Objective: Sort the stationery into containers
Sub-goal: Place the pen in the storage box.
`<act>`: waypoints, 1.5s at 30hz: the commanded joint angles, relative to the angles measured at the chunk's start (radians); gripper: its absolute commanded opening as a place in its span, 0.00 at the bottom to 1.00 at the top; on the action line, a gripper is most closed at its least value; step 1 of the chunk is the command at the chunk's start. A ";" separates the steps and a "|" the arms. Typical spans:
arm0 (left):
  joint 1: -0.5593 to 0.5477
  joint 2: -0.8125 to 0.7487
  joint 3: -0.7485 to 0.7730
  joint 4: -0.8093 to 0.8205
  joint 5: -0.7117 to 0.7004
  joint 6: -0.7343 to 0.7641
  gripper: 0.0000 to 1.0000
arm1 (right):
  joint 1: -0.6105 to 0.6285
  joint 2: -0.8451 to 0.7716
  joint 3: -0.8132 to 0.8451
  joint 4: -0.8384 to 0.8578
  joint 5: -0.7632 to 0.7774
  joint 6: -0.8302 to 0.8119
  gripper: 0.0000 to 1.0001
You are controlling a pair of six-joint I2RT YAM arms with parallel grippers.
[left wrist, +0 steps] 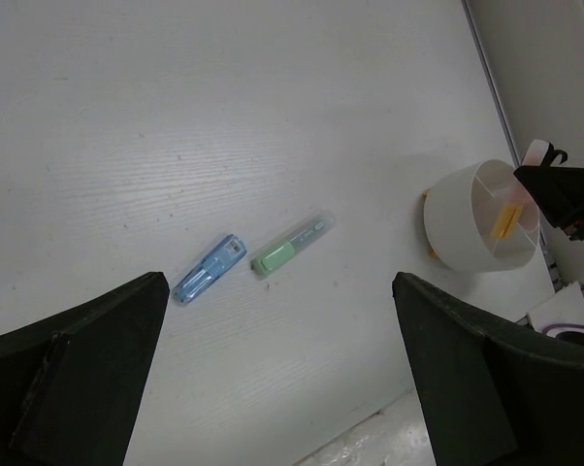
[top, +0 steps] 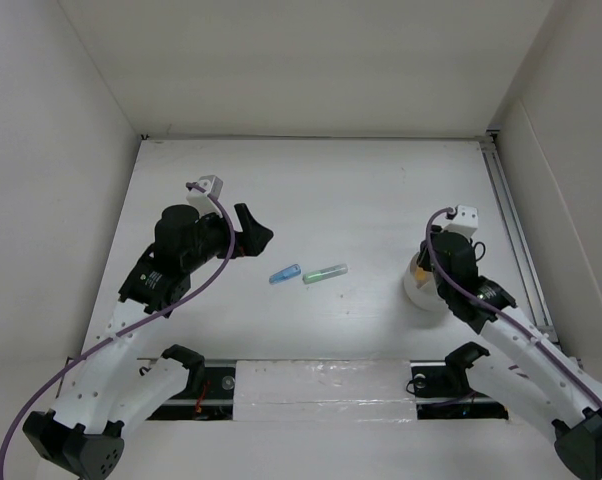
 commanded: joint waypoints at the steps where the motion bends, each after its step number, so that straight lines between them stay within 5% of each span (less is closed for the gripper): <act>1: -0.004 -0.010 0.001 0.041 0.022 0.014 1.00 | -0.006 0.010 0.041 0.020 0.008 0.003 0.00; 18: -0.004 -0.028 0.001 0.050 0.032 0.023 1.00 | -0.006 0.043 0.050 0.020 0.008 -0.007 0.00; 38: -0.004 -0.037 0.010 0.050 0.032 0.023 1.00 | -0.006 0.052 0.060 0.029 -0.022 -0.025 0.13; 43: -0.004 -0.037 0.010 0.050 0.032 0.023 1.00 | -0.006 0.052 0.060 0.029 -0.023 -0.025 0.12; 45: -0.004 -0.037 0.010 0.050 0.032 0.023 1.00 | -0.006 0.052 0.060 0.029 -0.023 -0.025 0.04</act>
